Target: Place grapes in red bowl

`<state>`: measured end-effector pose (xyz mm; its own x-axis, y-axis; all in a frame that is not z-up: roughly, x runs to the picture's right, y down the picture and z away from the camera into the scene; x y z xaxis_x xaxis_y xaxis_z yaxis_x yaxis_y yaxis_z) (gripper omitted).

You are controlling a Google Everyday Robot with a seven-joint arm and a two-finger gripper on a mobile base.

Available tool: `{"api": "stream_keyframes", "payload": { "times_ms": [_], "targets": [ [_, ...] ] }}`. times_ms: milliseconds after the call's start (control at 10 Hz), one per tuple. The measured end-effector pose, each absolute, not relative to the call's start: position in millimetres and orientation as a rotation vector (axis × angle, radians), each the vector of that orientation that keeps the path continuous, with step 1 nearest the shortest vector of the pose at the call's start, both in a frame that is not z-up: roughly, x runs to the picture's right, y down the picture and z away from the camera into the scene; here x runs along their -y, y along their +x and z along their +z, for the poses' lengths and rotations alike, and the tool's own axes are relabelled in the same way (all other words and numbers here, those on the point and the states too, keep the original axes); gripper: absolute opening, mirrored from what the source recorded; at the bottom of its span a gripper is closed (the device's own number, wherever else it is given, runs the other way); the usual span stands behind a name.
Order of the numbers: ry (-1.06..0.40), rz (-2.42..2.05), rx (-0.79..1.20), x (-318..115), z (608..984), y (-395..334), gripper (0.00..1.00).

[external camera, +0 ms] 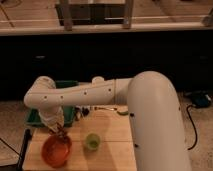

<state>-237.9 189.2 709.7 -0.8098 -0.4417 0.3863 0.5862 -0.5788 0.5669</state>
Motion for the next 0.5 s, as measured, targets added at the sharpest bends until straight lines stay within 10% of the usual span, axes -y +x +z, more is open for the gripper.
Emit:
{"api": "stream_keyframes", "payload": {
  "times_ms": [500],
  "targets": [
    [-0.260,-2.391,0.954,-188.0,709.9,-236.5,0.00]
  ]
}}
